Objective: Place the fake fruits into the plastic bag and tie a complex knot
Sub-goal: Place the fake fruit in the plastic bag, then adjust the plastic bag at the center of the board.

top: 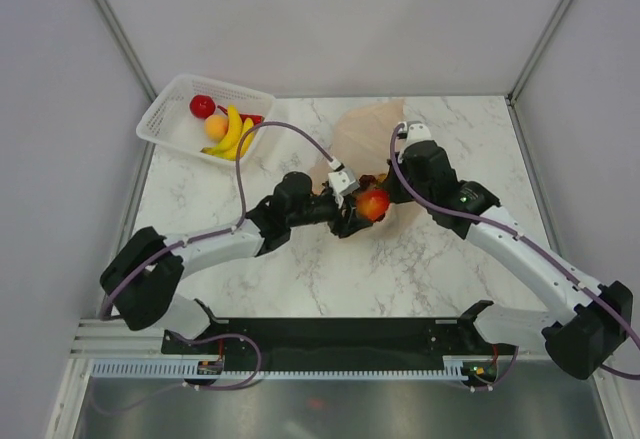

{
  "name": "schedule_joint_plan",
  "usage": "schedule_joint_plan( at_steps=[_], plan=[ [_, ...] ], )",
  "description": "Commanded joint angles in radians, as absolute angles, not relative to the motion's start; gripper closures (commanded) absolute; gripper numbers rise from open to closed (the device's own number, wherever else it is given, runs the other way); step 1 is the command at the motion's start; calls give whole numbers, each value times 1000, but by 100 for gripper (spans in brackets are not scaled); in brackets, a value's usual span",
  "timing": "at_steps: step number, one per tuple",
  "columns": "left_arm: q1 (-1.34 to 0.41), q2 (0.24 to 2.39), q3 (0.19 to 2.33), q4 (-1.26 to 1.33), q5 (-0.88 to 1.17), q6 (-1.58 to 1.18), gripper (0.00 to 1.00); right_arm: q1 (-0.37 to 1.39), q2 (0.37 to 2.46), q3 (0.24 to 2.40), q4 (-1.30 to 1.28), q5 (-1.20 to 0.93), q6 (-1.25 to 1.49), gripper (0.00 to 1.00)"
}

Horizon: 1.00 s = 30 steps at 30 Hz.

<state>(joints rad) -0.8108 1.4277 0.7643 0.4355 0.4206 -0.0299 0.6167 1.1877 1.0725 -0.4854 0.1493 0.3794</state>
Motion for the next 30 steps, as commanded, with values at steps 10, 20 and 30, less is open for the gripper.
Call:
schedule_joint_plan(
  at_steps=[10, 20, 30],
  plan=[
    [-847, 1819, 1156, 459, 168, -118, 73, 612, 1115, 1075, -511, 253, 414, 100],
    [-847, 1789, 1066, 606, 67, -210, 72, 612, 1103, 1080, -583, 354, 402, 100],
    [-847, 1779, 1126, 558, 22, -229, 71, 611, 1098, 1095, -591, 325, 402, 100]
  ],
)
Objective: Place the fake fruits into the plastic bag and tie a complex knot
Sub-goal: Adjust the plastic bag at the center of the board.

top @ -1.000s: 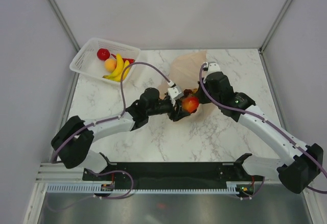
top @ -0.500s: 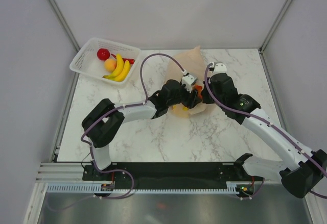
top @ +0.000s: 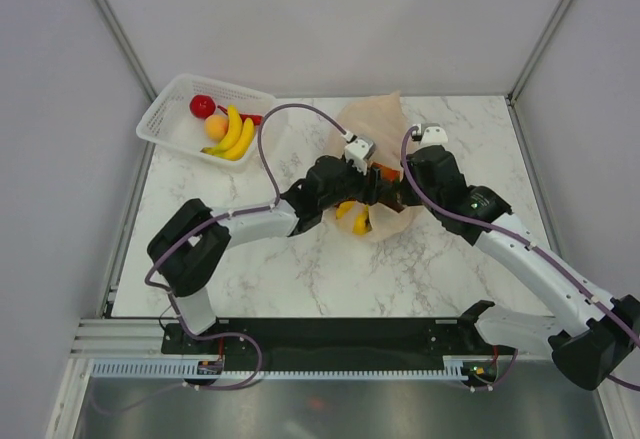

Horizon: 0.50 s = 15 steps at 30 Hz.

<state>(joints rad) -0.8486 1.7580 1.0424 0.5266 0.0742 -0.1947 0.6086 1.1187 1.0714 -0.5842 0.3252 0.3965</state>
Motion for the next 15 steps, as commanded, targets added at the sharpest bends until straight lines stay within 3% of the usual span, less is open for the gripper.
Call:
schedule_joint_plan(
  at_steps=[1, 7, 9, 10, 12, 15],
  plan=[
    [-845, 1799, 1179, 560, 18, -224, 70, 611, 1100, 1098, -591, 316, 406, 100],
    [-847, 2054, 1480, 414, -18, -233, 66, 611, 1100, 1111, -591, 327, 433, 100],
    [-847, 2089, 1514, 377, -14, -250, 55, 611, 1104, 1109, -588, 351, 434, 100],
    [-847, 2092, 1517, 374, -20, -255, 37, 611, 1114, 1109, -588, 365, 434, 100],
    [-850, 2062, 1485, 359, -95, -261, 19, 607, 1124, 1111, -589, 383, 437, 100],
    [-848, 2005, 1439, 341, -152, -233, 17, 606, 1131, 1111, -583, 376, 443, 100]
  ],
)
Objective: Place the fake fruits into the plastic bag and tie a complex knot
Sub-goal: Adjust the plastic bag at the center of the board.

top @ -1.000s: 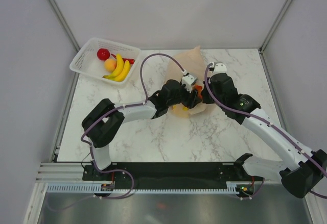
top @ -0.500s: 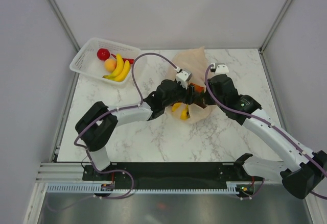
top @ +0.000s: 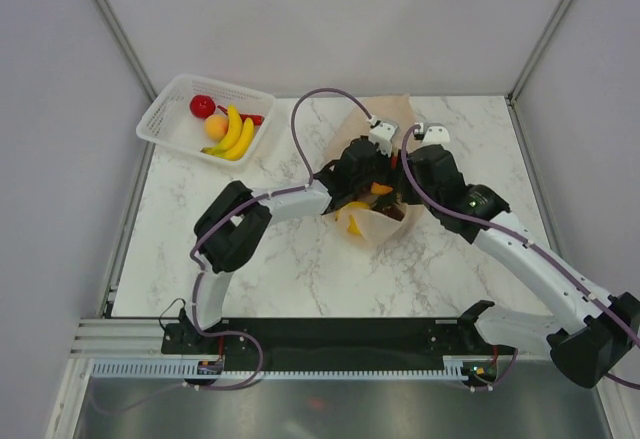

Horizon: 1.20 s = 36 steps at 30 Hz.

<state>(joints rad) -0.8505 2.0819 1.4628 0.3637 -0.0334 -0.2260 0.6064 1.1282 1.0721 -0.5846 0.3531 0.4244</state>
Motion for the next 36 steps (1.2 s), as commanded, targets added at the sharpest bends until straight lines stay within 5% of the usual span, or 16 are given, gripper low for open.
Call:
schedule_joint_plan(
  at_steps=[1, 20, 26, 36],
  plan=[
    [-848, 1990, 1428, 333, -156, -227, 16, 606, 1132, 1109, -578, 376, 445, 100],
    [-857, 1441, 1037, 48, -40, -94, 16, 598, 1164, 1117, -568, 359, 405, 100],
    [-856, 1491, 1121, -58, -17, 51, 20, 597, 1175, 1141, -568, 342, 400, 100],
    [-854, 1589, 1118, -23, -40, -78, 22, 595, 1174, 1144, -572, 342, 403, 100]
  ],
)
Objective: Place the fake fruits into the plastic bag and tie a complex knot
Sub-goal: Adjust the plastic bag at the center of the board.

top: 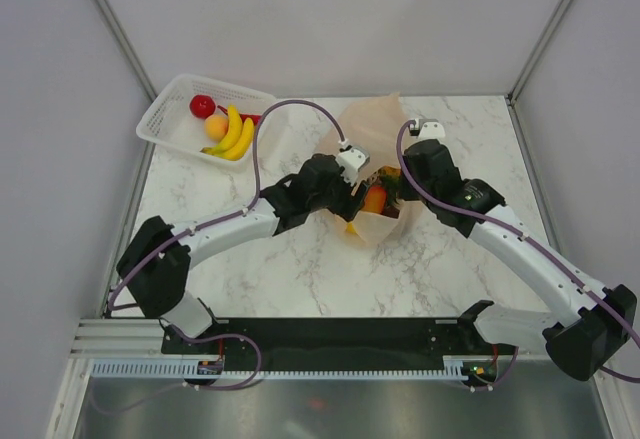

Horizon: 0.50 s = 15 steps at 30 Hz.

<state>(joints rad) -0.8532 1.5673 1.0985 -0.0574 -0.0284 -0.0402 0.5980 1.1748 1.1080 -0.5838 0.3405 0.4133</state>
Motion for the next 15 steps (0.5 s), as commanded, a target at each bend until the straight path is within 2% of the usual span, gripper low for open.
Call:
schedule_joint_plan(
  at_steps=[1, 9, 15],
  plan=[
    [-854, 1598, 1123, -8, -52, -90, 21, 595, 1173, 1144, -572, 341, 403, 100],
    [-854, 1704, 1151, 152, -158, -130, 19, 595, 1160, 1138, -574, 341, 411, 100],
    [-854, 1706, 1039, 494, -175, -127, 21, 595, 1163, 1138, -574, 330, 414, 100]
  ],
)
